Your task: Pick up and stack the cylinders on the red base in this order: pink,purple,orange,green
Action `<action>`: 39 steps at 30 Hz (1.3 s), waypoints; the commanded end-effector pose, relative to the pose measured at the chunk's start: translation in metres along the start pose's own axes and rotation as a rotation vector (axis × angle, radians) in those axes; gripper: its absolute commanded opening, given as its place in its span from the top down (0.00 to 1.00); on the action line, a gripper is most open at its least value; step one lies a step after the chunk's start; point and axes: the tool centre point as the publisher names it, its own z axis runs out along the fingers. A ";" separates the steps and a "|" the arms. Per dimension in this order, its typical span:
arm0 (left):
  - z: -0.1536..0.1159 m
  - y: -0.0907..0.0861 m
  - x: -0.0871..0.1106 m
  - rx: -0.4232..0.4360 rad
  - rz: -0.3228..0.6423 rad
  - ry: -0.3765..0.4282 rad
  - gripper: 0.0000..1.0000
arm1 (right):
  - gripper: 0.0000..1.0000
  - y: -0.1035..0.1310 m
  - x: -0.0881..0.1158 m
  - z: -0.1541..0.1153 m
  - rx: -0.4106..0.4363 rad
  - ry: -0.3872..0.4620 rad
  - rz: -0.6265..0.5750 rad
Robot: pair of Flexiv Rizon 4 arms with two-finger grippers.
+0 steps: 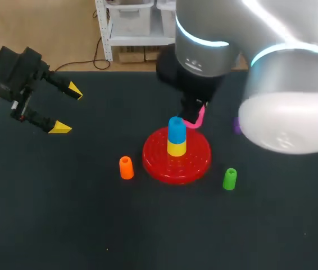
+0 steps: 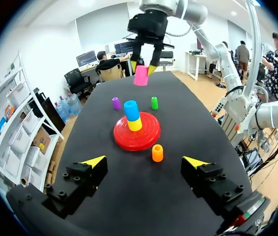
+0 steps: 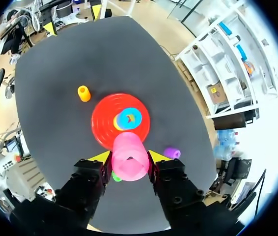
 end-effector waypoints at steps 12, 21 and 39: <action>0.000 0.001 0.001 0.001 0.001 -0.001 0.00 | 1.00 -0.002 -0.022 0.014 -0.071 0.014 -0.078; 0.000 0.001 0.001 0.001 0.001 -0.001 0.00 | 1.00 -0.002 -0.029 0.032 -0.059 0.033 -0.083; 0.000 0.001 0.001 0.001 0.001 -0.001 0.00 | 1.00 -0.009 -0.042 0.028 -0.048 0.050 -0.123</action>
